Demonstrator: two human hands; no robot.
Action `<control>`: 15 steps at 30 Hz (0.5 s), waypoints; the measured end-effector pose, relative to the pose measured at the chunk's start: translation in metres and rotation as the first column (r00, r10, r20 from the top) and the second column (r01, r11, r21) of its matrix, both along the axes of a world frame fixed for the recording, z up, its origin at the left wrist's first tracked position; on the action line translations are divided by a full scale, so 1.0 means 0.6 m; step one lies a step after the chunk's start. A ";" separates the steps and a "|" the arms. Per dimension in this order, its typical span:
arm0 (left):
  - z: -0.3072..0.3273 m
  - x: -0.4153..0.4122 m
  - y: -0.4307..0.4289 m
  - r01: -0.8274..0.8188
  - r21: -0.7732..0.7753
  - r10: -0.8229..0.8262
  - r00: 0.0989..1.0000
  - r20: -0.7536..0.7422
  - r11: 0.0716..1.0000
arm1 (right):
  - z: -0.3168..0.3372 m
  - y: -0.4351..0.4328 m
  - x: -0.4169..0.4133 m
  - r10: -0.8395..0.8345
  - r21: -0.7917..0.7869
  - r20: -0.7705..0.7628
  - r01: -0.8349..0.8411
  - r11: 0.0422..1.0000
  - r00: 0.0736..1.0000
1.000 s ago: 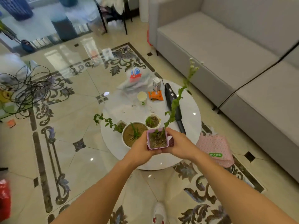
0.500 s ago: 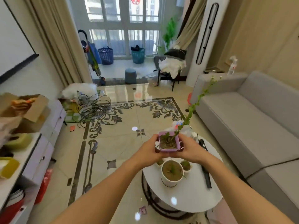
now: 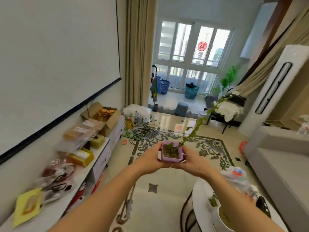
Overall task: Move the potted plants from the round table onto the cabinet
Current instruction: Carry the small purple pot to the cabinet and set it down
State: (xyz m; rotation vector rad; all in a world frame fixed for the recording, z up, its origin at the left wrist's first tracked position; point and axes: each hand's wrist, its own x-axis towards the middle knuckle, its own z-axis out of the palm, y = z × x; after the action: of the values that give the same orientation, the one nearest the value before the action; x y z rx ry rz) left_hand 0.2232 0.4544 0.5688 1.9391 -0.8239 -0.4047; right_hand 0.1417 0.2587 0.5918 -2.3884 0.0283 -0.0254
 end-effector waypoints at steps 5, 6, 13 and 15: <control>-0.001 0.041 0.161 -0.161 -0.018 0.161 0.987 0.011 0.987 | -0.004 0.154 0.094 0.142 0.013 0.000 -0.142 0.990 0.990; -0.004 0.047 0.192 -0.197 -0.020 0.197 0.980 0.007 0.980 | -0.008 0.181 0.113 0.175 0.005 -0.001 -0.175 0.985 0.985; -0.050 0.091 0.403 -0.464 0.025 0.465 0.884 -0.053 0.886 | -0.049 0.379 0.255 0.455 0.035 -0.052 -0.454 0.890 0.889; -0.062 0.099 0.462 -0.538 0.036 0.539 0.840 -0.068 0.842 | -0.063 0.443 0.300 0.541 0.029 -0.066 -0.540 0.841 0.839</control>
State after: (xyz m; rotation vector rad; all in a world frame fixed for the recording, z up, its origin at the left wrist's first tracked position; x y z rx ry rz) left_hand 0.2829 0.7316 0.5316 2.0542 -0.1960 -0.1374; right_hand 0.3220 0.5244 0.5542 -2.3040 -0.6144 0.3291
